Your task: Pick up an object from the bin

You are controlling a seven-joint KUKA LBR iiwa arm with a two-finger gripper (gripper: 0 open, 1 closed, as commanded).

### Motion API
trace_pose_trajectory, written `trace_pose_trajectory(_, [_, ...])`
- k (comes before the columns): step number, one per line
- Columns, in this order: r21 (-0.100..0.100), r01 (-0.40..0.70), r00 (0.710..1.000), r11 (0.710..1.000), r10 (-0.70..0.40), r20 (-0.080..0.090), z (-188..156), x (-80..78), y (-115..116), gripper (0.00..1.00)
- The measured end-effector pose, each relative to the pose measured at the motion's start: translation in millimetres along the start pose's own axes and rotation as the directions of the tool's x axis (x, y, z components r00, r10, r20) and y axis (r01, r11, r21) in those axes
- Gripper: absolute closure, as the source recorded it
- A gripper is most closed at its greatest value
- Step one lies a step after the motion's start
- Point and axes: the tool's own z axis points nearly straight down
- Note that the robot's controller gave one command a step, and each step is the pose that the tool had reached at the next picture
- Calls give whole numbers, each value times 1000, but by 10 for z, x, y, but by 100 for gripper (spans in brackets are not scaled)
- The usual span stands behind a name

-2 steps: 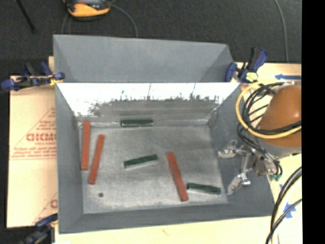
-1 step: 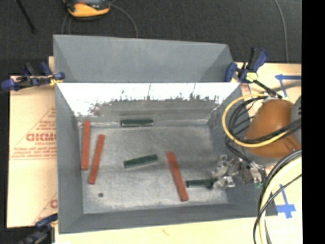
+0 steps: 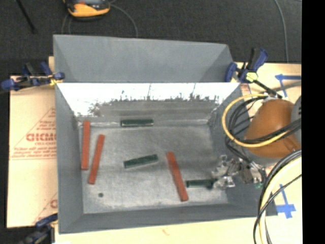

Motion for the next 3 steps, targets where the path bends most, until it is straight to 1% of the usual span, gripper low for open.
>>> trace_pose_trajectory(1, [0,17,1000,1000,-17,0,-1059,-53,17,100])
trace_pose_trajectory(2, [0,18,1000,1000,-18,0,-1059,-53,17,100])
trace_pose_trajectory(3, [-2,31,999,1000,-31,-5,-1509,-118,12,100])
